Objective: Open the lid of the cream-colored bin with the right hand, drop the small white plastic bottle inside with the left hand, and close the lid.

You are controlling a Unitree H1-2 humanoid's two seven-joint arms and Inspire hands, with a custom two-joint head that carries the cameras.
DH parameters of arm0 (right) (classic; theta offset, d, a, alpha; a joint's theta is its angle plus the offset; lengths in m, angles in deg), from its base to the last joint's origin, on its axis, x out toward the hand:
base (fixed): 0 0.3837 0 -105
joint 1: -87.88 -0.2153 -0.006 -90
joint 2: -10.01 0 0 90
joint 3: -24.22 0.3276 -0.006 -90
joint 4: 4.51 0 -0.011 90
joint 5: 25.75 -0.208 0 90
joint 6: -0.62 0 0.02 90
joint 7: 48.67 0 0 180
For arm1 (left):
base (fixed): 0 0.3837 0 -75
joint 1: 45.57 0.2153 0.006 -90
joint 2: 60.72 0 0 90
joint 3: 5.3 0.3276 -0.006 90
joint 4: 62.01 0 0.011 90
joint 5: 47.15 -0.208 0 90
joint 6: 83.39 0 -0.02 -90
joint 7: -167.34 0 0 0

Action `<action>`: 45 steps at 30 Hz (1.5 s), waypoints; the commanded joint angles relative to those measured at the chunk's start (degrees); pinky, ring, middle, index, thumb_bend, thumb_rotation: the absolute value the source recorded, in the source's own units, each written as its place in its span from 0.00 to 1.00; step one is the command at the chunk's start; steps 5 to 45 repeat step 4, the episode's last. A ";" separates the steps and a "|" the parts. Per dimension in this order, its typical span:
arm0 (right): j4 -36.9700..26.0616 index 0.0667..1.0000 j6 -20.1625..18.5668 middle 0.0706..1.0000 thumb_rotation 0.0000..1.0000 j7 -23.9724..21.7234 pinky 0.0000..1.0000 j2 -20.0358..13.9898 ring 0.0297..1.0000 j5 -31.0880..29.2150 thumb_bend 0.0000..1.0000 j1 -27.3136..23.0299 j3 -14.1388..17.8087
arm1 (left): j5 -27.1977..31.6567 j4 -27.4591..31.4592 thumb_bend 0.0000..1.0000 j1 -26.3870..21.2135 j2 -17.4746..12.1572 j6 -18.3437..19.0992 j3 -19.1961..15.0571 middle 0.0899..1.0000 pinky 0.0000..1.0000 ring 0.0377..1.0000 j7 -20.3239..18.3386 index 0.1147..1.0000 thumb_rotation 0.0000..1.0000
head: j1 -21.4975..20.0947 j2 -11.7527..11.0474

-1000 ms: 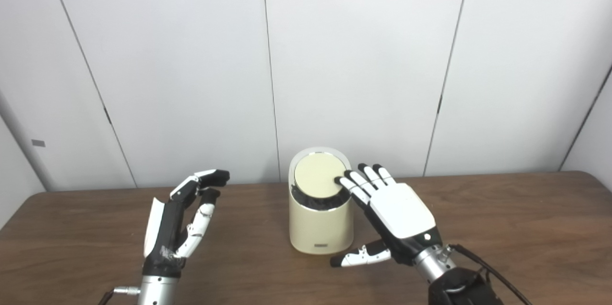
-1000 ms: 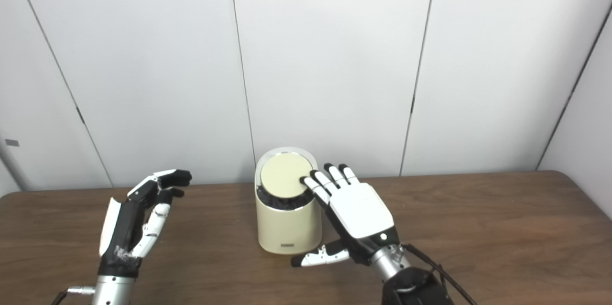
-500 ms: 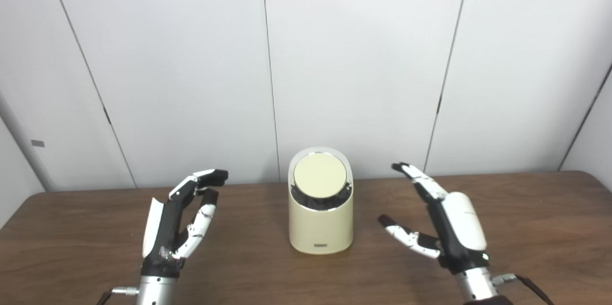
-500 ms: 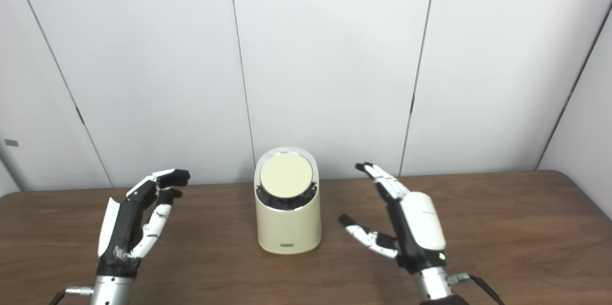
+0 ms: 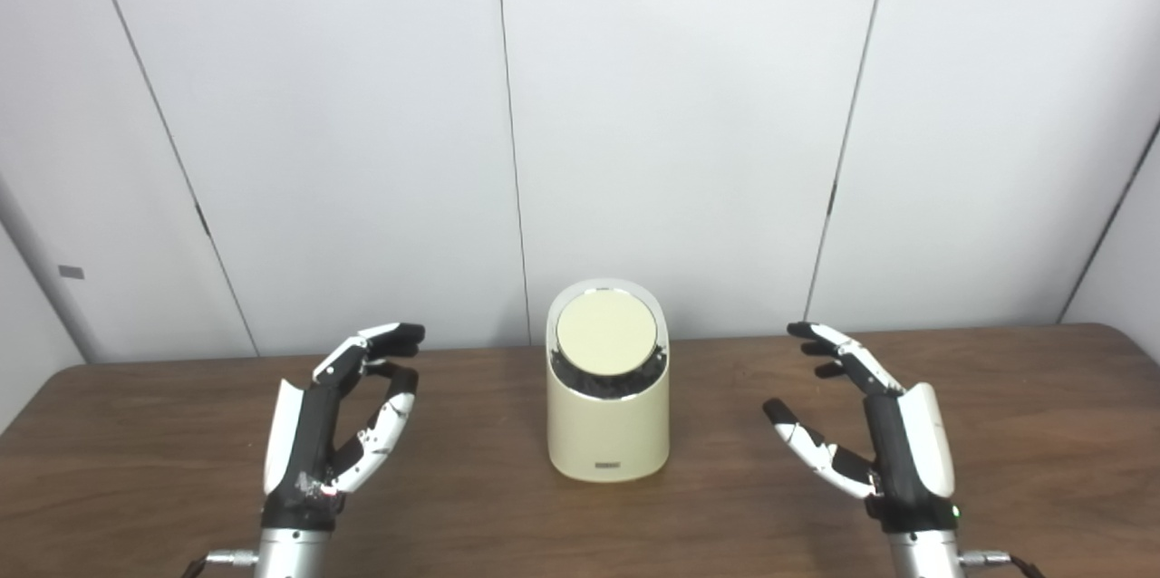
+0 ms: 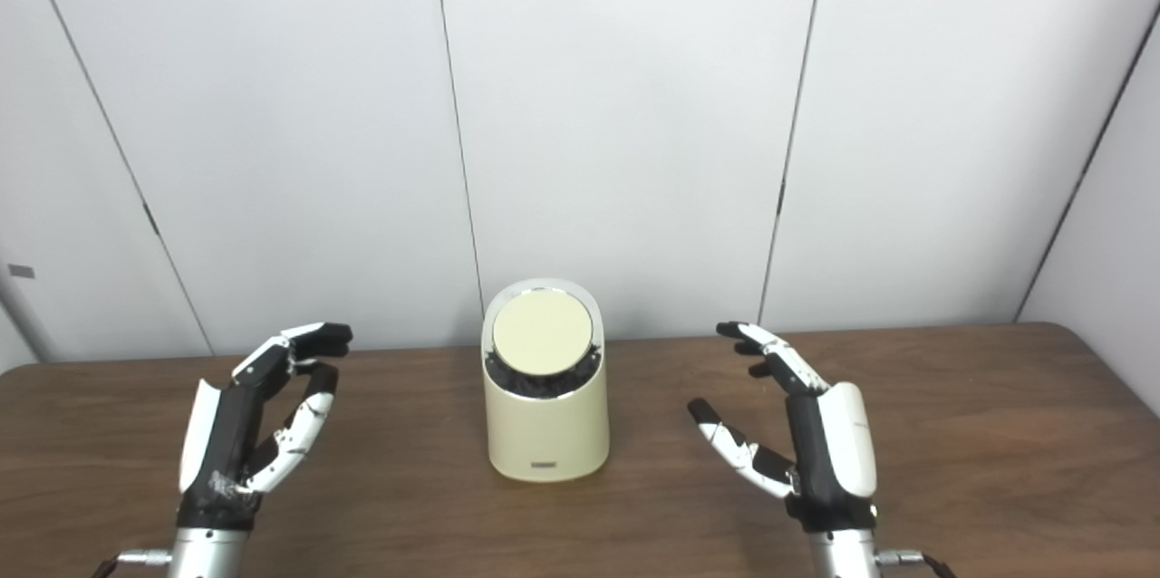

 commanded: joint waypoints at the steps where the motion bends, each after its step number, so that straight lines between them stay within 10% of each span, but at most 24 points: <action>1: -1.32 0.72 2.65 0.77 0.39 1.70 0.61 0.04 0.75 -0.39 0.27 -1.56 0.60 | -0.65 0.74 0.29 -1.67 -0.80 -1.09 -0.10 0.68 0.58 0.66 1.47 0.65 0.51 | -0.11 -0.34; 45: -1.31 0.71 2.55 0.76 0.36 1.83 0.60 0.42 0.74 -0.88 0.27 -1.49 0.77 | -0.95 0.68 0.29 -1.70 -0.76 -1.09 0.02 0.67 0.58 0.66 1.87 0.65 0.51 | -0.04 -1.00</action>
